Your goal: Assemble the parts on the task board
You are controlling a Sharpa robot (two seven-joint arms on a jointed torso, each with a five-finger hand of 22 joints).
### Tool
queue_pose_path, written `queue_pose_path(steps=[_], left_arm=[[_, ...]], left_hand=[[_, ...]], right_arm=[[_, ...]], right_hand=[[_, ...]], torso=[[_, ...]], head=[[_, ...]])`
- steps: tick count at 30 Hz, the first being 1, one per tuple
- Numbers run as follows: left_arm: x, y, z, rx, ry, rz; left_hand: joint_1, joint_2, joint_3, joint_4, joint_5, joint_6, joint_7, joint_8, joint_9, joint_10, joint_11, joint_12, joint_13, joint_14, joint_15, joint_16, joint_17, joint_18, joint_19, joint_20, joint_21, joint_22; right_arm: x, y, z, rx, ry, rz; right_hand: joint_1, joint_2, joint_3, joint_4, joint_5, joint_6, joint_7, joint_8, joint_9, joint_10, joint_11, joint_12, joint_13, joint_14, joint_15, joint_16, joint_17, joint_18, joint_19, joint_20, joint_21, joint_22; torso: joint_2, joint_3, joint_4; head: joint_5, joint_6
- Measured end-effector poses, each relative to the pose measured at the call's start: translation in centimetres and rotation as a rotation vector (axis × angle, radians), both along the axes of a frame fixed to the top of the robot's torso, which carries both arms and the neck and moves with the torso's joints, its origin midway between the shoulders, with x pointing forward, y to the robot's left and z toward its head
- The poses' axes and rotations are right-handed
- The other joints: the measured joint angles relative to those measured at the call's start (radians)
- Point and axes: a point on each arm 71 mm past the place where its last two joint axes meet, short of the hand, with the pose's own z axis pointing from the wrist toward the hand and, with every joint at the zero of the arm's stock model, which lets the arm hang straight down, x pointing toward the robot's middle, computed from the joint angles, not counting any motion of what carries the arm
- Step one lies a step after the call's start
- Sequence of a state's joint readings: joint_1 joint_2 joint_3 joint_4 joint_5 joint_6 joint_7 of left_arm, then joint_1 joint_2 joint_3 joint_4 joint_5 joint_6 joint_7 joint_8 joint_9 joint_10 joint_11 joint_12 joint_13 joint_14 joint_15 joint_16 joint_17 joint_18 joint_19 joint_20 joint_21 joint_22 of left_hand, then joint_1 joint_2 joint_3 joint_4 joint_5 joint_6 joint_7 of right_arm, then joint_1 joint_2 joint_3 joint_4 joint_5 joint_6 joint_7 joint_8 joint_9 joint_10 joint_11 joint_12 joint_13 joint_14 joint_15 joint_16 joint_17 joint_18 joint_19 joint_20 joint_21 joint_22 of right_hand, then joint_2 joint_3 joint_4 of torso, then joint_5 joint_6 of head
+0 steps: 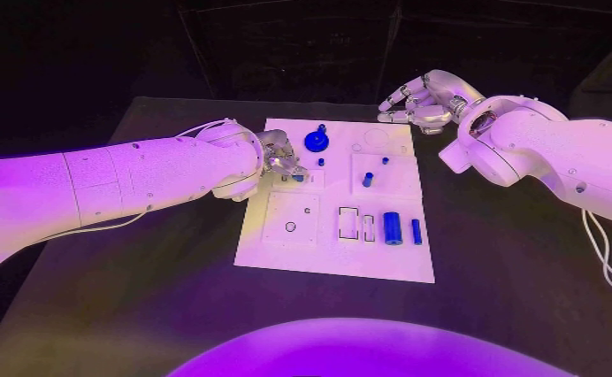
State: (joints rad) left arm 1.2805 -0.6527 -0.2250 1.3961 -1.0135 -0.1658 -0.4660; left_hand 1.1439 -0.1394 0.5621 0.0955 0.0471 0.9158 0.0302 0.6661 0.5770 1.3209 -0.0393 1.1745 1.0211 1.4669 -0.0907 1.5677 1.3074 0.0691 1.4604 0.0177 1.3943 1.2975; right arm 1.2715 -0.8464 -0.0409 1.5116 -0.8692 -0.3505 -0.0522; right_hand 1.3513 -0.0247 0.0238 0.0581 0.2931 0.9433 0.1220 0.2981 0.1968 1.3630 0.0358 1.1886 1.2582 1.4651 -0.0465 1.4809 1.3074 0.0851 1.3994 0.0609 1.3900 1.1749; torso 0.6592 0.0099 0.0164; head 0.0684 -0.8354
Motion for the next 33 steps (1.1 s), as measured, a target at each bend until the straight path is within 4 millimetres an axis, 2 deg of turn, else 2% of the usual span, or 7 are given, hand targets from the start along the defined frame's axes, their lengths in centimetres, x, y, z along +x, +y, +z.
queue_pose_path(steps=[3, 6, 8, 17, 33], left_arm=[[0.04, 0.0, -0.01, -0.001, 0.0, 0.002], [0.1, 0.0, -0.04, -0.002, 0.0, 0.005], [0.13, -0.01, -0.05, -0.002, 0.001, 0.006], [0.26, -0.03, -0.09, -0.004, 0.003, 0.012], [0.31, -0.03, -0.22, 0.003, 0.012, 0.021]], left_hand=[[-0.019, -0.012, 0.022, -0.023, 0.0, 0.011, -0.006, 0.0, -0.001, 0.005, -0.005, 0.007, 0.006, 0.0, 0.0, 0.0, 0.0, 0.0, 0.002, -0.002, 0.0, 0.002], [-0.028, -0.016, 0.018, -0.027, 0.0, 0.014, -0.007, -0.001, -0.002, 0.006, -0.005, 0.011, 0.011, -0.002, -0.002, 0.0, 0.0, 0.0, 0.003, -0.003, 0.0, 0.006], [-0.039, -0.021, 0.038, -0.053, 0.0, 0.024, -0.006, -0.003, -0.004, 0.009, -0.006, 0.015, 0.015, -0.003, -0.004, 0.0, 0.0, 0.0, 0.003, -0.003, 0.003, 0.009], [-0.055, -0.026, 0.036, -0.067, -0.001, 0.035, -0.011, -0.004, -0.007, 0.016, -0.012, 0.023, 0.029, 0.0, -0.007, 0.0, 0.0, 0.0, 0.007, -0.007, 0.005, 0.011], [-0.105, -0.024, -0.032, -0.021, 0.0, 0.056, -0.018, 0.001, 0.0, 0.035, -0.018, 0.053, 0.063, 0.0, -0.015, 0.0, 0.0, 0.0, 0.003, -0.01, 0.009, 0.01]], right_arm=[[0.03, -0.03, -0.01, 0.0, 0.0, -0.001], [0.04, -0.01, -0.02, 0.0, 0.0, -0.001], [0.05, 0.01, -0.02, 0.0, 0.0, -0.001], [0.07, 0.06, -0.02, 0.0, 0.0, 0.0], [0.1, 0.08, -0.04, 0.0, -0.001, 0.0]], right_hand=[[0.0, 0.0, 0.0, 0.0, 0.0, 0.0, 0.0, 0.0, 0.0, 0.0, 0.0, 0.0, -0.003, 0.0, 0.0, 0.0, 0.0, 0.0, 0.0, 0.0, 0.0, -0.001], [0.0, 0.0, 0.0, 0.0, 0.0, 0.0, 0.0, 0.0, 0.0, 0.0, 0.0, 0.0, -0.004, 0.0, 0.0, 0.0, 0.0, 0.0, 0.0, 0.0, 0.0, -0.002], [0.0, 0.0, 0.0, 0.0, 0.0, 0.0, 0.0, 0.0, 0.0, 0.0, 0.0, 0.0, -0.004, 0.0, 0.0, 0.0, 0.0, 0.0, 0.0, 0.0, 0.0, -0.002], [0.0, 0.0, 0.0, 0.0, 0.0, 0.0, 0.0, 0.0, 0.0, 0.0, 0.0, 0.0, -0.006, 0.0, 0.0, 0.0, 0.0, 0.0, 0.0, 0.0, 0.0, -0.004], [0.0, 0.0, 0.0, 0.0, 0.0, -0.004, 0.004, 0.0, 0.0, 0.0, 0.0, -0.004, -0.008, 0.0, 0.0, 0.0, 0.0, 0.0, 0.0, 0.0, -0.004, -0.007]], torso=[[0.0, 0.0001, -0.0003], [0.0, 0.0003, -0.0004], [0.0, 0.0004, -0.0005], [0.0, 0.0005, -0.0008], [0.0, 0.0002, 0.0]], head=[[0.0, 0.0], [0.0, -0.001], [-0.001, -0.001], [-0.003, -0.002], [-0.004, -0.005]])
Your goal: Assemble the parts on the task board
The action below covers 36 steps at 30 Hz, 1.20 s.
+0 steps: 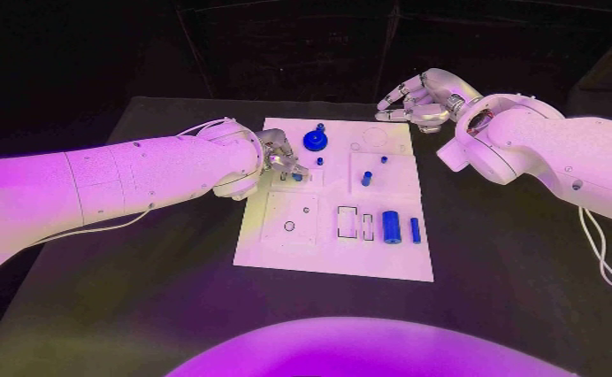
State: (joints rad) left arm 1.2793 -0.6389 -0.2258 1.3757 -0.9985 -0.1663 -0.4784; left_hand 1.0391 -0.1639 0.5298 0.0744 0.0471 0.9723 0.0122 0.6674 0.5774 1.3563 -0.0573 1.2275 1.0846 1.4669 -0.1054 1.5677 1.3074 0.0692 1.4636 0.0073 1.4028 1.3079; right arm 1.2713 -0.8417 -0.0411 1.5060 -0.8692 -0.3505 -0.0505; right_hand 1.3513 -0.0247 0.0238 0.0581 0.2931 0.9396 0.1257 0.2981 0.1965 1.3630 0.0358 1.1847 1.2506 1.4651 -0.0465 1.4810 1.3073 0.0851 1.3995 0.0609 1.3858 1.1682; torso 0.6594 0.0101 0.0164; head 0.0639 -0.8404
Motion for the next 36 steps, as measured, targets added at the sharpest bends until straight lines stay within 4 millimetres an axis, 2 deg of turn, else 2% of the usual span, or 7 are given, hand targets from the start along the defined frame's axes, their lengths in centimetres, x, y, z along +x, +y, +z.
queue_pose_path(steps=[9, 22, 29, 31, 33, 36], left_arm=[[-0.06, 0.01, -0.09, 0.005, 0.009, 0.002], [0.06, -0.04, -0.13, 0.006, 0.014, 0.008], [0.13, -0.09, -0.17, 0.006, 0.019, 0.012], [0.14, -0.09, -0.19, 0.005, 0.021, 0.013], [0.16, -0.09, -0.2, 0.005, 0.023, 0.014], [0.16, -0.07, -0.23, 0.005, 0.027, 0.017]], left_hand=[[-0.001, -0.001, -0.01, 0.01, 0.0, 0.003, -0.003, 0.004, 0.0, 0.007, 0.0, 0.007, 0.007, 0.0, 0.0, 0.0, 0.0, 0.0, 0.003, -0.003, 0.004, 0.0], [-0.025, 0.011, -0.029, 0.029, 0.0, 0.011, -0.003, 0.004, 0.003, 0.011, -0.004, 0.012, 0.013, 0.0, 0.0, 0.0, 0.0, 0.0, 0.003, -0.003, 0.003, 0.0], [-0.073, 0.0, -0.111, 0.069, 0.0, 0.015, 0.0, 0.008, 0.008, 0.014, 0.0, 0.016, 0.016, 0.0, 0.0, 0.0, 0.0, 0.0, 0.003, -0.003, 0.003, 0.0], [-0.087, -0.007, -0.14, 0.08, 0.0, 0.014, 0.0, 0.008, 0.01, 0.014, 0.0, 0.016, 0.017, 0.0, 0.0, 0.0, 0.0, 0.0, 0.003, -0.003, 0.005, 0.0], [-0.094, -0.013, -0.174, 0.088, 0.0, 0.018, -0.003, 0.008, 0.012, 0.014, 0.0, 0.016, 0.018, -0.001, 0.0, 0.0, 0.0, 0.0, 0.003, -0.003, 0.007, 0.0], [-0.097, -0.007, -0.225, 0.099, 0.0, 0.018, -0.003, 0.008, 0.014, 0.014, 0.0, 0.016, 0.019, -0.001, -0.006, 0.0, 0.0, 0.0, 0.002, -0.009, 0.007, 0.0]], right_arm=[[0.01, -0.01, -0.01, 0.0, 0.0, 0.0], [0.03, 0.06, -0.03, 0.0, 0.0, 0.001], [0.04, 0.07, -0.03, 0.0, 0.0, 0.001], [0.05, 0.07, -0.03, 0.001, 0.0, 0.001], [0.06, 0.06, -0.04, 0.002, 0.0, 0.0], [0.07, 0.06, -0.04, 0.004, 0.002, -0.001]], right_hand=[[0.0, 0.0, 0.0, 0.0, 0.0, 0.0, 0.0, 0.0, 0.001, -0.004, 0.004, 0.0, 0.0, 0.0, 0.0, 0.0, 0.0, 0.0, 0.0, 0.0, 0.0, 0.0], [0.0, 0.0, 0.0, 0.0, 0.001, 0.0, 0.0, 0.0, 0.001, -0.004, 0.003, 0.0, -0.001, 0.0, 0.0, 0.0, 0.0, 0.0, -0.004, 0.004, 0.0, -0.001], [-0.004, 0.004, -0.007, 0.007, 0.003, -0.003, -0.003, 0.0, 0.002, -0.007, 0.0, 0.0, -0.004, 0.004, 0.004, -0.004, 0.001, 0.0, -0.004, 0.004, 0.0, -0.003], [-0.013, 0.013, -0.016, 0.016, -0.027, -0.006, 0.001, 0.004, 0.005, -0.008, 0.0, 0.0, -0.006, 0.004, 0.004, -0.004, 0.001, 0.0, -0.004, 0.004, 0.0, -0.005], [-0.016, 0.01, -0.023, 0.023, -0.052, -0.01, -0.002, 0.007, 0.006, -0.011, 0.003, 0.0, -0.006, 0.004, 0.004, -0.004, 0.001, 0.0, -0.004, 0.004, -0.004, -0.007], [-0.024, 0.011, -0.03, 0.03, -0.066, -0.013, 0.001, 0.007, 0.009, -0.011, 0.003, -0.005, -0.011, 0.0, 0.007, -0.012, 0.001, 0.0, -0.007, 0.007, -0.004, -0.012]], torso=[[0.0, -0.0003, 0.0008], [0.0, -0.0006, 0.0008], [0.0, -0.0005, 0.0002], [0.0, -0.0005, 0.0002], [0.0, -0.0005, 0.0002], [0.0, -0.0003, -0.0002]], head=[[0.0, -0.001], [0.001, -0.002], [0.001, -0.002], [0.0, -0.002], [-0.001, -0.003], [-0.002, -0.003]])
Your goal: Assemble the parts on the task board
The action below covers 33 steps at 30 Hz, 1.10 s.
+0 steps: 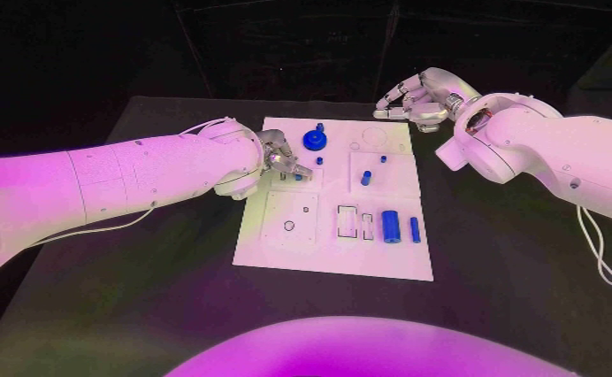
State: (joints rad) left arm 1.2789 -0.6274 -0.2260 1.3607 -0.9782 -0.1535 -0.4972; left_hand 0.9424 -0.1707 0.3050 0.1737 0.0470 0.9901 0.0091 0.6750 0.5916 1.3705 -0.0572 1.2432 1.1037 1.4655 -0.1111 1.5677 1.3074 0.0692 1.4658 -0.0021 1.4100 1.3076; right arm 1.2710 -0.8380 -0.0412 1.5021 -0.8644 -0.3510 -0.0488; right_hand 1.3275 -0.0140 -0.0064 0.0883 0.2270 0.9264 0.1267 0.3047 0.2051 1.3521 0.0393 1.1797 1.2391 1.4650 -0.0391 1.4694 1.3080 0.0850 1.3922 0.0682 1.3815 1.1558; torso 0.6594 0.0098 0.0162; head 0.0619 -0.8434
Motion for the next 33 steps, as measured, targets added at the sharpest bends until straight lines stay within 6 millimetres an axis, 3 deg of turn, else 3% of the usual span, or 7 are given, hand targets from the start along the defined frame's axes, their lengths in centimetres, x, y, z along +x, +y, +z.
queue_pose_path(steps=[7, 13, 17, 20, 24, 33], left_arm=[[0.0, 0.1, 0.0, -0.001, 0.004, 0.004], [-0.1, 0.6, 0.5, -0.018, 0.002, 0.013], [0.3, 0.7, 2.5, -0.057, -0.016, 0.013], [1.0, 0.9, 4.8, -0.063, -0.028, -0.008], [2.3, 1.6, 7.4, -0.038, -0.028, -0.035], [5.6, 3.0, 9.2, 0.042, 0.018, -0.027]], left_hand=[[0.019, 0.028, -0.079, 0.02, 0.0, 0.0, 0.0, 0.0, 0.005, 0.004, -0.004, 0.0, 0.001, 0.002, -0.001, 0.0, 0.0, 0.0, 0.0, 0.0, 0.0, 0.0], [0.019, 0.028, -0.131, 0.033, 0.0, 0.0, 0.0, 0.0, 0.007, 0.004, -0.004, 0.0, -0.003, 0.001, -0.001, 0.0, 0.0, 0.0, 0.0, 0.0, 0.0, 0.0], [0.042, 0.036, -0.168, 0.036, 0.0, -0.016, 0.0, 0.0, 0.009, -0.014, -0.002, -0.018, -0.031, 0.001, -0.001, 0.0, 0.0, 0.0, 0.0, 0.0, -0.017, -0.002], [0.085, 0.066, -0.181, 0.031, 0.0, -0.064, 0.019, -0.029, -0.002, -0.059, 0.015, -0.071, -0.097, 0.0, 0.001, 0.0, 0.0, 0.0, -0.013, 0.003, -0.061, -0.053], [0.112, 0.091, -0.215, 0.04, 0.0, -0.105, 0.043, -0.072, -0.031, -0.08, 0.033, -0.092, -0.126, 0.0, 0.019, 0.0, 0.0, 0.0, -0.025, 0.014, -0.082, -0.077], [0.136, 0.107, -0.257, 0.057, 0.0, -0.111, 0.05, -0.101, -0.062, -0.08, 0.042, -0.088, -0.122, 0.002, 0.028, 0.0, 0.0, 0.0, -0.025, 0.025, -0.082, -0.078]], right_arm=[[0.1, 0.0, 0.0, 0.006, 0.004, -0.003], [0.1, -0.1, -0.1, 0.012, 0.008, -0.007], [0.2, -0.1, -0.1, 0.015, 0.009, -0.01], [0.3, -0.2, -0.2, 0.017, 0.011, -0.014], [0.4, -0.2, -0.2, 0.021, 0.013, -0.016], [0.6, 0.3, -0.6, 0.027, 0.019, -0.013]], right_hand=[[-0.028, 0.007, -0.035, 0.035, -0.052, -0.008, -0.001, 0.012, 0.008, -0.023, -0.002, -0.03, -0.03, 0.0, 0.0, -0.014, 0.0, 0.0, -0.005, 0.005, -0.019, -0.028], [-0.043, 0.022, -0.078, 0.072, -0.099, -0.02, -0.006, 0.021, 0.017, -0.038, -0.001, -0.042, -0.049, 0.0, 0.0, -0.02, 0.0, 0.0, -0.011, 0.004, -0.029, -0.04], [-0.043, 0.022, -0.097, 0.086, -0.117, -0.027, -0.005, 0.025, 0.02, -0.045, -0.001, -0.05, -0.062, 0.0, 0.0, -0.027, 0.0, 0.0, -0.015, 0.003, -0.032, -0.047], [-0.043, 0.022, -0.113, 0.095, -0.14, -0.032, -0.003, 0.028, 0.023, -0.047, 0.0, -0.05, -0.067, 0.0, 0.0, -0.027, 0.0, 0.0, -0.015, 0.003, -0.034, -0.049], [-0.043, 0.022, -0.118, 0.098, -0.142, -0.041, -0.002, 0.028, 0.023, -0.046, 0.0, -0.05, -0.069, 0.0, 0.0, -0.027, 0.0, 0.0, -0.015, 0.003, -0.034, -0.049], [-0.043, 0.023, -0.12, 0.101, -0.142, -0.041, -0.002, 0.028, 0.023, -0.046, 0.0, -0.05, -0.069, 0.0, 0.0, -0.027, 0.0, 0.0, -0.015, 0.003, -0.034, -0.049]], torso=[[0.0, -0.0001, -0.0002], [0.0, -0.0008, -0.0002], [0.0, -0.0011, -0.0002], [-0.001, -0.0011, 0.0], [-0.001, -0.0006, 0.001], [0.0, 0.0001, -0.0004]], head=[[-0.002, 0.0], [-0.002, 0.001], [-0.003, 0.002], [-0.005, 0.003], [-0.005, 0.005], [0.003, 0.022]])
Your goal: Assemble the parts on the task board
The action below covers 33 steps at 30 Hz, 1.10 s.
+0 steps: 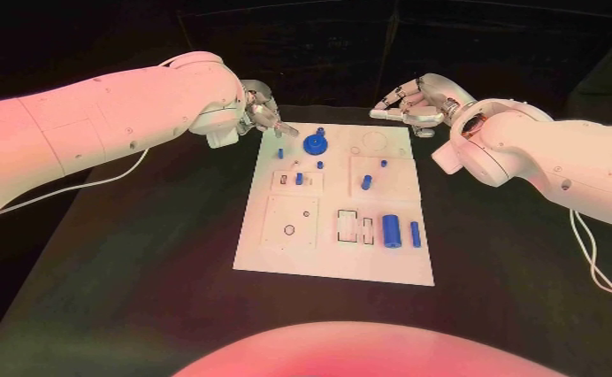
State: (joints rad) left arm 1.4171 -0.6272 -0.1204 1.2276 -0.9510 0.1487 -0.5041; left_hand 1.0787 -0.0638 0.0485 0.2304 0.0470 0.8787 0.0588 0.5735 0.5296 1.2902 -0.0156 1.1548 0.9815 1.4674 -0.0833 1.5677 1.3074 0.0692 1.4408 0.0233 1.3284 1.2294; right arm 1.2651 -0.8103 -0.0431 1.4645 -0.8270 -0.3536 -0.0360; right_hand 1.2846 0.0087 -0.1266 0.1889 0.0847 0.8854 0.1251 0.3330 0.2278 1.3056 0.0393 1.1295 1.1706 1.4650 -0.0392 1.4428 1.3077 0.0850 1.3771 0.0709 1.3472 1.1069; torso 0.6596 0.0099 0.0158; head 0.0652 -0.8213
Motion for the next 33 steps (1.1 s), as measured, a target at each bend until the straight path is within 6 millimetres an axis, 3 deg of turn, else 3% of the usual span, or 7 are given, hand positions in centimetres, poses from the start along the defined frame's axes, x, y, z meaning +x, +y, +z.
queue_pose_path(steps=[10, 18, 26, 33], left_arm=[[2.7, 0.5, -0.8, 0.07, 0.065, 0.031], [3.6, 0.8, -2.2, 0.109, 0.101, 0.051], [3.9, 0.3, -3.2, 0.133, 0.119, 0.05], [4.1, 0.4, -3.4, 0.145, 0.127, 0.055]], left_hand=[[0.006, 0.006, -0.025, 0.011, 0.0, 0.004, 0.004, -0.008, -0.014, 0.007, 0.007, 0.016, 0.02, 0.002, 0.002, 0.0, 0.0, 0.0, 0.004, 0.004, 0.0, 0.015], [0.01, 0.01, -0.06, 0.03, 0.0, 0.021, 0.002, -0.008, -0.023, 0.016, 0.005, 0.029, 0.035, -0.002, 0.005, 0.0, 0.0, 0.0, 0.007, 0.007, 0.011, 0.028], [0.011, 0.011, -0.071, 0.036, 0.0, 0.026, 0.0, -0.011, -0.026, 0.02, 0.001, 0.034, 0.039, -0.002, 0.005, 0.0, 0.0, 0.0, 0.007, 0.007, 0.016, 0.033], [0.014, 0.014, -0.071, 0.036, 0.0, 0.029, 0.004, -0.012, -0.027, 0.02, 0.001, 0.034, 0.039, -0.002, 0.005, 0.0, 0.0, 0.0, 0.007, 0.007, 0.016, 0.033]], right_arm=[[0.1, 0.4, -0.2, 0.005, 0.001, 0.006], [0.1, 0.5, -0.2, 0.008, -0.001, 0.011], [0.2, 0.6, -0.2, 0.009, -0.001, 0.011], [0.2, 0.7, -0.2, 0.01, -0.001, 0.014]], right_hand=[[0.018, 0.018, -0.018, 0.007, 0.03, -0.007, 0.001, 0.006, 0.002, -0.004, 0.004, 0.0, -0.005, 0.0, 0.0, 0.0, 0.0, 0.0, 0.0, 0.0, 0.0, 0.0], [0.038, 0.027, -0.038, 0.014, 0.088, -0.013, 0.001, 0.012, 0.004, -0.003, 0.004, 0.0, -0.01, 0.0, 0.0, 0.0, 0.0, 0.0, 0.0, 0.0, 0.0, -0.001], [0.048, 0.029, -0.043, 0.013, 0.097, -0.013, 0.001, 0.012, 0.005, -0.003, 0.004, 0.0, -0.012, 0.0, 0.0, 0.0, 0.0, 0.0, 0.0, 0.0, -0.004, -0.001], [0.064, 0.032, -0.051, 0.012, 0.131, -0.013, 0.001, 0.016, 0.006, -0.003, 0.004, 0.0, -0.015, 0.0, 0.0, 0.0, 0.0, 0.0, 0.0, 0.0, -0.004, -0.001]], torso=[[0.005, -0.002, -0.0042], [0.005, -0.0018, -0.0042], [0.005, -0.0015, -0.0042], [0.006, -0.0013, -0.0042]], head=[[0.011, 0.007], [0.016, 0.009], [0.018, 0.011], [0.018, 0.011]])
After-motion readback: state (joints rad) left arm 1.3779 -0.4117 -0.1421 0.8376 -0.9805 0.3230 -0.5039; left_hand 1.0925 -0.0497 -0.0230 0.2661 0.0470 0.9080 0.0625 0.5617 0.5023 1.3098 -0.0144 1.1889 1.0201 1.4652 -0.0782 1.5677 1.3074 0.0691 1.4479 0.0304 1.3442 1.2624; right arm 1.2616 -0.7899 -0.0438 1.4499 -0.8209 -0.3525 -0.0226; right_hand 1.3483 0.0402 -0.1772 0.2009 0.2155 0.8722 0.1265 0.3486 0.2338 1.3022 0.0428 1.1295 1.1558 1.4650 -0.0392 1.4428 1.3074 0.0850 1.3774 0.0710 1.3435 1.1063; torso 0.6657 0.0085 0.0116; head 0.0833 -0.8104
